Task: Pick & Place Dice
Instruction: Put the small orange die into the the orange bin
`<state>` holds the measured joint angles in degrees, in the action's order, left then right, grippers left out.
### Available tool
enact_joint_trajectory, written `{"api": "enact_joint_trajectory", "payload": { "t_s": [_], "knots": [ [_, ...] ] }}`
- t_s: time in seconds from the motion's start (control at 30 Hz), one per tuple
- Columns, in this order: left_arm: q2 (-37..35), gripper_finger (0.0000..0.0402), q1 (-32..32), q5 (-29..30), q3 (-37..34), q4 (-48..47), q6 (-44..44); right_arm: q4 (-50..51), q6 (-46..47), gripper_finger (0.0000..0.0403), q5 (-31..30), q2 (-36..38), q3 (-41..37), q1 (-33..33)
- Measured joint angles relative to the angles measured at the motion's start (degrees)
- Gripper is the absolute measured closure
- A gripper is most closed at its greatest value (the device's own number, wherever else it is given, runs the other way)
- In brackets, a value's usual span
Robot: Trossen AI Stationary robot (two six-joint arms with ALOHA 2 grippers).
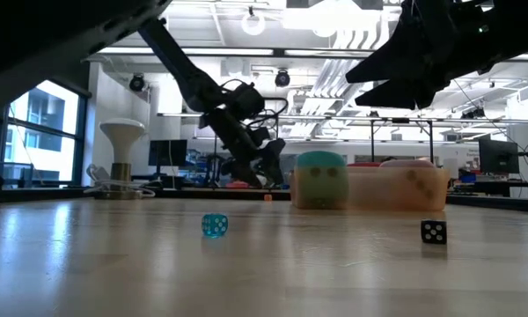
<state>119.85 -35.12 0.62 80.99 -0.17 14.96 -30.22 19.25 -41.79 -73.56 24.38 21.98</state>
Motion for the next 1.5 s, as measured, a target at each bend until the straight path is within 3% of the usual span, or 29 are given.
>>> {"api": "enact_joint_trajectory", "payload": {
  "t_s": [0.63, 0.87, 1.17, 1.5],
  "knots": [
    [1.9, 0.0071, -3.1, -3.5, 0.3, 0.5, 5.7, -0.4, 0.2, 0.0020, 0.2, 0.0, 0.0, 0.0],
    [2.9, 0.0071, -4.3, -9.0, 0.3, 0.9, 6.1, -0.4, 0.2, 0.0020, 0.2, 0.0, 0.0, 0.0],
    [2.9, 0.0071, -4.6, -9.6, 0.3, 2.6, 5.2, -0.4, 0.2, 0.0020, 0.2, 0.0, 0.0, 0.0],
    [2.9, 0.0071, -4.6, -11.2, 0.3, 1.7, -1.4, -0.3, 0.2, 0.0020, 0.2, 0.0, 0.0, 0.0]
  ]
}}
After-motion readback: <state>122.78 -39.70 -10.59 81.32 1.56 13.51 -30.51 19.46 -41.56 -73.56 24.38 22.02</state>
